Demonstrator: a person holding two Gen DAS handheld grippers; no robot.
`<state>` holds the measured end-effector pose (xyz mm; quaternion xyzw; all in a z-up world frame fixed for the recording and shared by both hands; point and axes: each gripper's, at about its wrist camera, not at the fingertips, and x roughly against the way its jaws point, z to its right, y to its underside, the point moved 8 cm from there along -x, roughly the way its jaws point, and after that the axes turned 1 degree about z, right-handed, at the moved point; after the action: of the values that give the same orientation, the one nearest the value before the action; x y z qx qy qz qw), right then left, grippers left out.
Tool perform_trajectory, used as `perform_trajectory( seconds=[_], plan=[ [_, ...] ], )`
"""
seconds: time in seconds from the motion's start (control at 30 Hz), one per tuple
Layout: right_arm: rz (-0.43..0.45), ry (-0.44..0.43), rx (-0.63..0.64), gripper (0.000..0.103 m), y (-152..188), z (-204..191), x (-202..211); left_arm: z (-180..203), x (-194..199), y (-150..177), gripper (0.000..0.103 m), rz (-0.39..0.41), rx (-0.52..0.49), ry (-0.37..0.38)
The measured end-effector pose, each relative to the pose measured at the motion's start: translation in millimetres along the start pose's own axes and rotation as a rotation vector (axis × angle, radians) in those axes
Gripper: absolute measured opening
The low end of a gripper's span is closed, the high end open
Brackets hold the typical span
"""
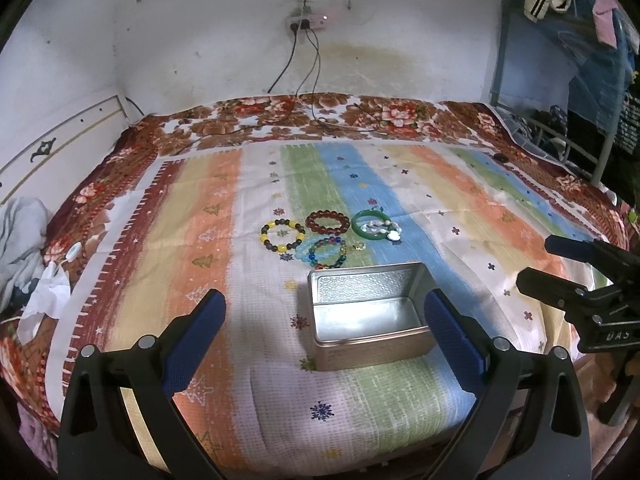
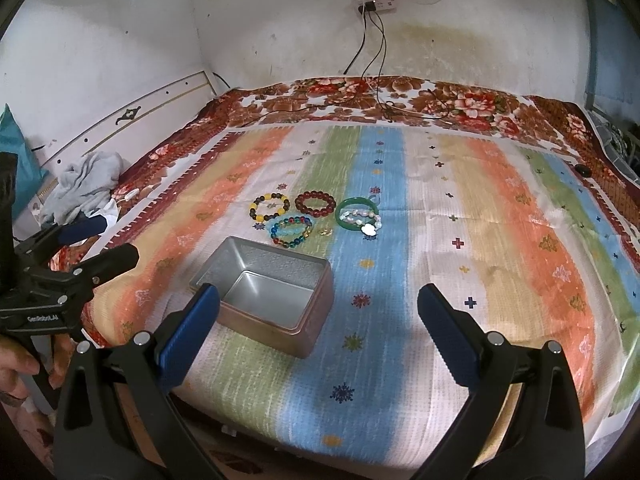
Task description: Organize jewelry
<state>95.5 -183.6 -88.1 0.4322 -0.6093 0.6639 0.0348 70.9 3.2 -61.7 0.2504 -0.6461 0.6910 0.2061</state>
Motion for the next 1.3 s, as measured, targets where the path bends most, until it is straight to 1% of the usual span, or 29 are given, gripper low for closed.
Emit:
perform_trajectory(
  seconds=[0.13,0.23,0.3,0.43,0.5,0.6,0.83,0.93,1.07,1.3],
  plan=[
    [-0.017,0.004,-0.017,0.098,-7,3,-9,-1,-10,-1,0.097,-0.024,0.007,0.006],
    [-0.028,0.021,0.001,0.098,-16,4,-21,-4,-20,-8,0.097,-0.032,0.000,-0.008],
    [-0.037,0.029,0.016,0.098,-22,6,-29,-8,-31,-14,0.097,-0.043,-0.014,-0.030],
    [-0.052,0.020,0.003,0.098,-30,14,-37,-17,-44,-19,0.097,-0.068,-0.003,-0.028],
    [-0.055,0.034,0.007,0.098,-36,19,-44,-20,-50,-23,0.097,-0.073,0.000,-0.031],
    [-0.073,0.039,-0.007,0.098,-45,25,-60,-21,-64,-31,0.097,-0.079,-0.016,-0.051],
    [-0.133,0.049,0.000,0.098,-52,39,-95,-22,-87,-35,0.097,-0.114,-0.028,-0.055],
    [-0.172,0.029,-0.044,0.098,-52,48,-107,-29,-98,-35,0.097,-0.143,-0.005,-0.056],
    [-0.215,-0.033,-0.163,0.098,-55,64,-122,-40,-115,-37,0.095,-0.176,0.045,-0.037],
    [-0.256,-0.015,-0.153,0.098,-56,73,-143,-52,-149,-36,0.090,-0.236,0.085,-0.027]
  ],
)
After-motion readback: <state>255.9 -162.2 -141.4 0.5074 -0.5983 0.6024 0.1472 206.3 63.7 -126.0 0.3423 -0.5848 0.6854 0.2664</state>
